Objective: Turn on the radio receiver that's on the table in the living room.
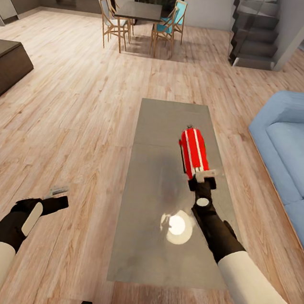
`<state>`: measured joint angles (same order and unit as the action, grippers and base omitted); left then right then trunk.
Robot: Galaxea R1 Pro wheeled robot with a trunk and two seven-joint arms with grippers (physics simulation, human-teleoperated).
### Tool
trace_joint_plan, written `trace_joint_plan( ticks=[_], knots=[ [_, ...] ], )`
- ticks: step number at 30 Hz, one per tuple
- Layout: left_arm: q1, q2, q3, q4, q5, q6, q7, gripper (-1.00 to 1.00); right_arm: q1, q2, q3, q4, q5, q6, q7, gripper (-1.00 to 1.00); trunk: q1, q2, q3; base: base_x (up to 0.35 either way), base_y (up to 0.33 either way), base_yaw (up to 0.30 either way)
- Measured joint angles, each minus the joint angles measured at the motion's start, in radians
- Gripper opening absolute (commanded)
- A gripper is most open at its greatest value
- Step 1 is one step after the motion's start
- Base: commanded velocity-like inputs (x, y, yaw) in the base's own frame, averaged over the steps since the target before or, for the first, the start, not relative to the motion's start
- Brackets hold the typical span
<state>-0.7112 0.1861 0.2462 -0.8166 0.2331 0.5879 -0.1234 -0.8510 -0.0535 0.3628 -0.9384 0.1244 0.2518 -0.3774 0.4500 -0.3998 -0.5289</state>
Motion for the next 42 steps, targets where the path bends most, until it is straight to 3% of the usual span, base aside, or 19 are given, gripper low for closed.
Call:
trace_joint_plan(
  ticks=[2, 3, 5, 9, 11, 15, 22, 26, 28, 30, 35, 38, 42],
  knots=[
    [0.004, 0.002, 0.000, 0.029, 0.000, -0.015, 0.001, -1.00, 0.000, -0.002, -0.077, -0.009, -0.053, 0.013, 0.052, -1.00, 0.000, 0.000, 0.000, 0.000, 0.000, 0.000],
    [0.004, 0.002, 0.000, 0.038, 0.000, -0.019, 0.001, -1.00, 0.000, -0.002, -0.112, -0.009, -0.096, 0.024, 0.112, -1.00, 0.000, 0.000, 0.000, 0.000, 0.000, 0.000],
    [0.007, 0.005, -0.001, 0.082, -0.001, -0.068, 0.001, -1.00, 0.000, -0.005, -0.179, -0.006, -0.136, 0.090, 0.262, -1.00, 0.000, 0.000, 0.000, 0.000, 0.000, 0.000],
    [0.008, 0.007, -0.002, 0.153, -0.001, -0.151, 0.001, -1.00, 0.000, -0.032, -0.256, -0.010, -0.149, 0.216, 0.461, -1.00, 0.000, 0.000, 0.000, 0.000, 0.000, 0.000],
    [0.009, 0.007, -0.004, 0.191, -0.001, -0.172, 0.001, -1.00, 0.000, -0.054, -0.274, -0.013, -0.144, 0.244, 0.506, -1.00, 0.000, 0.000, 0.000, 0.000, 0.000, 0.000],
    [0.009, 0.007, -0.006, 0.235, 0.000, -0.204, -0.001, -1.00, 0.001, -0.076, -0.282, -0.003, -0.152, 0.273, 0.532, -1.00, 0.000, 0.000, 0.000, 0.000, 0.000, 0.000],
    [0.009, 0.008, -0.007, 0.279, -0.004, -0.244, -0.001, -1.00, 0.033, -0.080, -0.282, 0.001, -0.152, 0.306, 0.540, -1.00, 0.000, 0.000, 0.000, 0.000, 0.000, 0.000],
    [0.009, 0.007, -0.006, 0.295, -0.070, -0.248, 0.000, -1.00, 0.052, -0.080, -0.283, -0.001, -0.150, 0.304, 0.542, -1.00, 0.000, 0.000, 0.000, 0.000, 0.000, 0.000],
    [0.009, 0.000, -0.006, 0.296, -0.133, -0.250, 0.000, -1.00, 0.056, -0.080, -0.283, -0.001, -0.151, 0.304, 0.542, -1.00, 0.000, 0.000, 0.000, 0.000, 0.000, 0.000],
    [0.009, 0.001, -0.005, 0.297, -0.163, -0.251, 0.000, -1.00, 0.057, -0.080, -0.283, -0.001, -0.153, 0.304, 0.542, -1.00, 0.000, 0.000, 0.000, 0.000, 0.000, 0.000],
    [0.009, 0.010, -0.003, 0.303, -0.182, -0.250, -0.002, -1.00, 0.058, -0.079, -0.284, -0.004, -0.157, 0.330, 0.555, -1.00, 0.000, 0.000, 0.000, 0.000, 0.000, 0.000],
    [0.009, 0.015, -0.003, 0.361, -0.183, -0.256, -0.005, -1.00, 0.058, -0.079, -0.284, -0.004, -0.157, 0.392, 0.576, -1.00, 0.000, 0.000, 0.000, 0.000, 0.000, 0.000],
    [0.009, 0.015, -0.002, 0.417, -0.177, -0.312, -0.010, -1.00, 0.058, -0.076, -0.284, -0.003, -0.162, 0.422, 0.581, -1.00, 0.000, 0.000, 0.000, 0.000, 0.000, 0.000]
  ],
)
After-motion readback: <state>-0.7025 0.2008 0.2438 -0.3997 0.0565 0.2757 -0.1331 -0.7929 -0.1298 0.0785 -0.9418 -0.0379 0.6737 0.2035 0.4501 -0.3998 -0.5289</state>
